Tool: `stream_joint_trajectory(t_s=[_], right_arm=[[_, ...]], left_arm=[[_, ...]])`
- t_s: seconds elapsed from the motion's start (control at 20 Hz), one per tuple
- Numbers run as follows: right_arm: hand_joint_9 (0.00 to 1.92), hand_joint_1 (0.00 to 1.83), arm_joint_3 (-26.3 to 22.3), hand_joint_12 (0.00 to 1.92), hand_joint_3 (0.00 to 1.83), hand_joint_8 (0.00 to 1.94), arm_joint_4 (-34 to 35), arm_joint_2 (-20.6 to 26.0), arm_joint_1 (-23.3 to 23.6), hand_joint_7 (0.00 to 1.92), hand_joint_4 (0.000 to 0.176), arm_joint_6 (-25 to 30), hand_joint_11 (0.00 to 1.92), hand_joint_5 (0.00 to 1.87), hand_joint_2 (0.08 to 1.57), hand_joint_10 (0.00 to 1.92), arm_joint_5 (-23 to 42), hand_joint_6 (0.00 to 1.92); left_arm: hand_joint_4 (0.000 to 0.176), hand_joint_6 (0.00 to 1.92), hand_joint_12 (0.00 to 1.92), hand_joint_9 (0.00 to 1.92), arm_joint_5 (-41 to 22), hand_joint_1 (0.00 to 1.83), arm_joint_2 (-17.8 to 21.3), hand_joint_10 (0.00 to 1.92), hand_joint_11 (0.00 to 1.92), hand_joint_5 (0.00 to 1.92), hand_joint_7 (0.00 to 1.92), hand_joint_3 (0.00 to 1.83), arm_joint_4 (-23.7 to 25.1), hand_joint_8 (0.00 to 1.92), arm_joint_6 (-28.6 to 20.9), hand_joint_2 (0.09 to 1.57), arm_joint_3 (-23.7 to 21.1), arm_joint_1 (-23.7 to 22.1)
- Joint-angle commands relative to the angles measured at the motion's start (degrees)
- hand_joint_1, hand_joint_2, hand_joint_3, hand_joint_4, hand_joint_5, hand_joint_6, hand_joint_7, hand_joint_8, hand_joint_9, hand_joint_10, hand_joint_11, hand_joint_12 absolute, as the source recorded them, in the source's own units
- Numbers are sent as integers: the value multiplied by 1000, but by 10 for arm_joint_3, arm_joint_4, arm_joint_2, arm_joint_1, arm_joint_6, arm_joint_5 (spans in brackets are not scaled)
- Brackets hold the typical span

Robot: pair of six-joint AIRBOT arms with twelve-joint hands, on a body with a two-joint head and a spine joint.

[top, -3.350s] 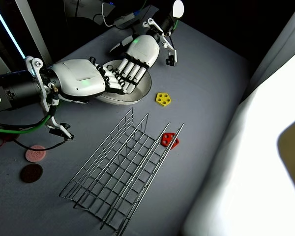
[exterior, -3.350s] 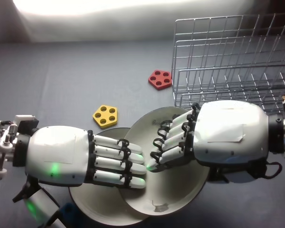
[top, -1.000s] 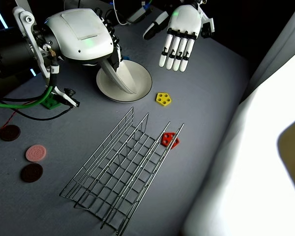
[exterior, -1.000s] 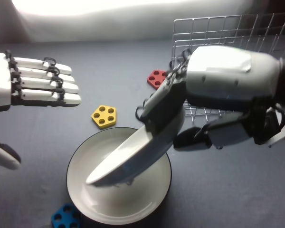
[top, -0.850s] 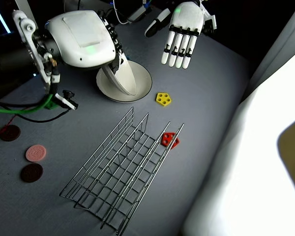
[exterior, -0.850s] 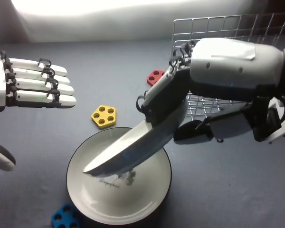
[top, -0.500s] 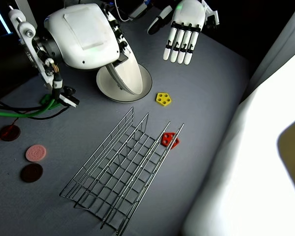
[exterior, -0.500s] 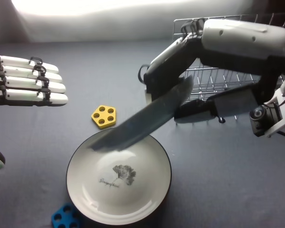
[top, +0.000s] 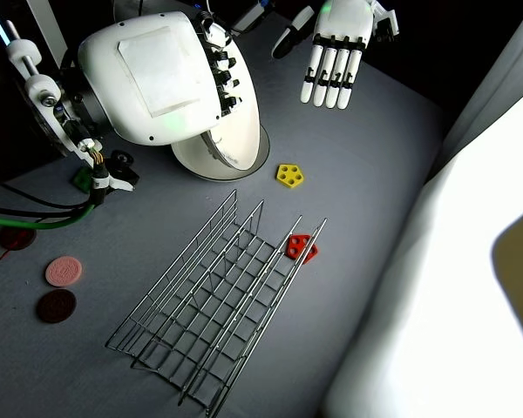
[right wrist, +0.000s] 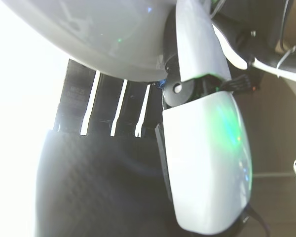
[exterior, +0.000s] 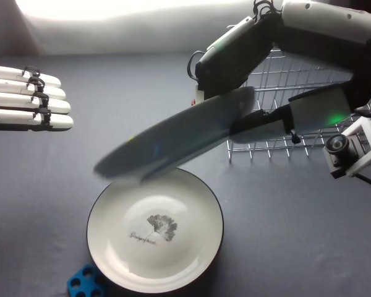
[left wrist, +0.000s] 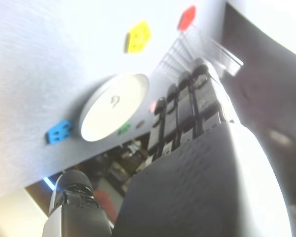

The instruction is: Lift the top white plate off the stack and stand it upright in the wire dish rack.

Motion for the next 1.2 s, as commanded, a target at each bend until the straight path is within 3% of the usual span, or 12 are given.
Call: stream_joint_trajectory(t_s=[0.0, 0.05, 0.1, 0.2, 0.3, 0.45, 0.55, 0.75, 0.9, 1.0, 1.15], right_arm=[[1086, 1389, 4, 454, 1, 766, 42, 7, 9, 1030, 0, 21, 1185, 932, 1079, 892, 82, 1083], [1103, 1388, 8, 300, 0, 743, 43, 7, 9, 1054, 0, 28, 1249, 917, 1078, 878, 84, 1084], [1087, 1472, 14, 1094, 0, 679, 47, 7, 9, 1049, 0, 34, 1076, 897, 1067, 781, 85, 1052], [1059, 1386, 22, 475, 0, 792, 55, 7, 9, 1026, 0, 40, 1171, 879, 1094, 936, 85, 1148], [1045, 1380, 30, 173, 0, 833, 59, 6, 9, 1007, 0, 47, 1290, 869, 1100, 960, 85, 1165], [1038, 1380, 44, 125, 0, 844, 68, 5, 9, 994, 0, 66, 1306, 899, 1099, 955, 85, 1150], [1133, 1384, 55, 109, 0, 687, 71, 4, 11, 1095, 0, 74, 1355, 962, 1062, 820, 85, 1050], [1127, 1382, 67, 71, 0, 699, 80, 4, 15, 1085, 0, 77, 1345, 948, 1066, 856, 84, 1049], [1112, 1380, 70, 60, 0, 721, 93, 4, 16, 1075, 0, 77, 1346, 941, 1071, 865, 78, 1069], [1026, 1377, 71, 46, 0, 863, 102, 4, 16, 985, 0, 80, 1335, 882, 1105, 980, 76, 1165], [1076, 1378, 75, 40, 0, 766, 113, 5, 16, 1054, 0, 82, 1352, 943, 1078, 903, 74, 1085]], left_arm=[[0, 11, 15, 106, -28, 82, 6, 7, 140, 100, 114, 1, -43, 8, 6, 969, 2, -8], [0, 6, 14, 103, -23, 70, 8, 4, 138, 94, 110, 2, -42, 5, 13, 972, 2, -6], [0, 2, 15, 104, -18, 83, 9, 4, 141, 86, 106, 0, -41, 2, 19, 970, 2, -4], [0, 4, 14, 108, -6, 64, 11, 4, 140, 93, 113, 1, -32, 4, 33, 971, 2, -4], [0, 1, 17, 107, 4, 76, 12, 2, 150, 92, 111, 1, -25, 1, 55, 971, 1, -4], [0, 2, 4, 69, 23, 73, 15, 5, 121, 53, 69, 3, -21, 3, 98, 978, -4, -4], [0, 11, 14, 102, 33, 116, 17, 15, 143, 80, 97, 0, -17, 12, 115, 974, -10, -4], [0, 1, 1, 71, 48, 66, 32, 0, 114, 62, 84, 2, -15, 1, 166, 977, -41, 3], [0, 13, 12, 101, 57, 85, 37, 10, 139, 101, 117, 0, -15, 11, 175, 969, -50, 5], [0, 1, 5, 94, 64, 78, 37, 5, 123, 80, 101, 1, -15, 2, 179, 975, -50, 5], [0, 0, 2, 81, 67, 82, 41, 0, 116, 76, 93, 1, -20, 0, 188, 976, -49, 5]])
